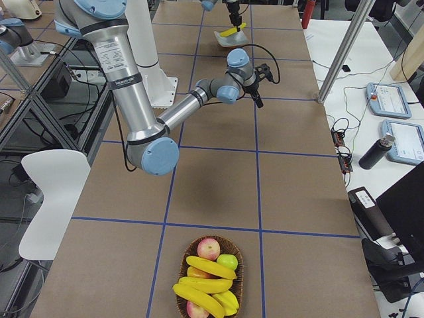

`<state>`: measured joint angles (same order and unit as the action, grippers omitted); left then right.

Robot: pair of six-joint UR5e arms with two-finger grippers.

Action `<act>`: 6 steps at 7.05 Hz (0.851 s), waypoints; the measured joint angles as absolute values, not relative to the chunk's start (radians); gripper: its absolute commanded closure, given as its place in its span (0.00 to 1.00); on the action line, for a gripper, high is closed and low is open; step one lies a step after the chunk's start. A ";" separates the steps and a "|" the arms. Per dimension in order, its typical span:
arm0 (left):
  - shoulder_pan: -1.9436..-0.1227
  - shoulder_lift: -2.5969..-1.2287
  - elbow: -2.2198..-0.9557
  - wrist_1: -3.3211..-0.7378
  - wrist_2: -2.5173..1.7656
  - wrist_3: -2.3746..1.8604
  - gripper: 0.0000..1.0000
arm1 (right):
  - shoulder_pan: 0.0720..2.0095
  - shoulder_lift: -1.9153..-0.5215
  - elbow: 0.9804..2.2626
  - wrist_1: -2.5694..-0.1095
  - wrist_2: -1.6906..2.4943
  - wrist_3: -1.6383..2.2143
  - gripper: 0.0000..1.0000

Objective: Transfer all bananas from basket to plate

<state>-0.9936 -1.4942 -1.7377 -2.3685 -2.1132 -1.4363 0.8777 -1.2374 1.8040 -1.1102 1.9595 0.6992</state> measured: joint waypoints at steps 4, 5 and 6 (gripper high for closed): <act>-0.993 -1.526 -1.647 -2.369 -2.089 -1.306 0.00 | 1.060 -1.449 1.796 -1.115 2.110 0.376 0.00; -0.993 -1.531 -1.645 -2.368 -2.088 -1.290 0.00 | 1.100 -1.483 1.795 -1.117 2.144 0.316 0.00; -0.994 -1.535 -1.648 -2.368 -2.091 -1.274 0.00 | 1.134 -1.515 1.795 -1.117 2.171 0.268 0.00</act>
<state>-0.9938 -1.5346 -1.6483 -2.3685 -2.0905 -1.2741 1.1342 -1.5146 1.7952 -1.1175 2.1706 0.2685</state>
